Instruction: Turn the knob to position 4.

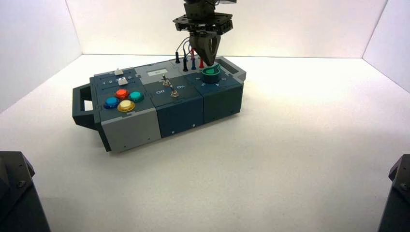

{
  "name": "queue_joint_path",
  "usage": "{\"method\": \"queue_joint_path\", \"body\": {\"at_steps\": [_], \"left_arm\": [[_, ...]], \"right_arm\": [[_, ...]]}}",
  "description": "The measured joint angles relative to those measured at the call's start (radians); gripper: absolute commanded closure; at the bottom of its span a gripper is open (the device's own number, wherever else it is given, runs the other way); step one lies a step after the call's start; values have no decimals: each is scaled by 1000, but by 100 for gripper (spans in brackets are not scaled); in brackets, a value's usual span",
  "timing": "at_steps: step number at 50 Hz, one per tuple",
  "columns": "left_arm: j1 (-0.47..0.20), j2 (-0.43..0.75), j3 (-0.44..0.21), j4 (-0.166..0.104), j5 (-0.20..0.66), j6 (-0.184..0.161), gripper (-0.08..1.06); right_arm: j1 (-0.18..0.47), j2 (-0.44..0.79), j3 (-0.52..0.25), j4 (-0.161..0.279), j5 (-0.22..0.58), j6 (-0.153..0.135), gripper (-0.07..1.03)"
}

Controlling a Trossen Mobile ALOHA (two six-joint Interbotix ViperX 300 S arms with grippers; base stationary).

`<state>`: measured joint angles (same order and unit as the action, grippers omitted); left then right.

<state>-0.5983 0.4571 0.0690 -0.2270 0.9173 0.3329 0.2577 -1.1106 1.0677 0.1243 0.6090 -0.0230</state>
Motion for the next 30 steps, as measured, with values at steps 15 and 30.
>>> {"method": "queue_joint_path", "body": {"at_steps": [15,30], "left_arm": [[-20,-2,-2,-2,14,6,101],[-28,0,-3,-2,38,14,101]], "right_arm": [[0,0,0,0,0,0,98],[0,0,0,0,0,0,98]]}}
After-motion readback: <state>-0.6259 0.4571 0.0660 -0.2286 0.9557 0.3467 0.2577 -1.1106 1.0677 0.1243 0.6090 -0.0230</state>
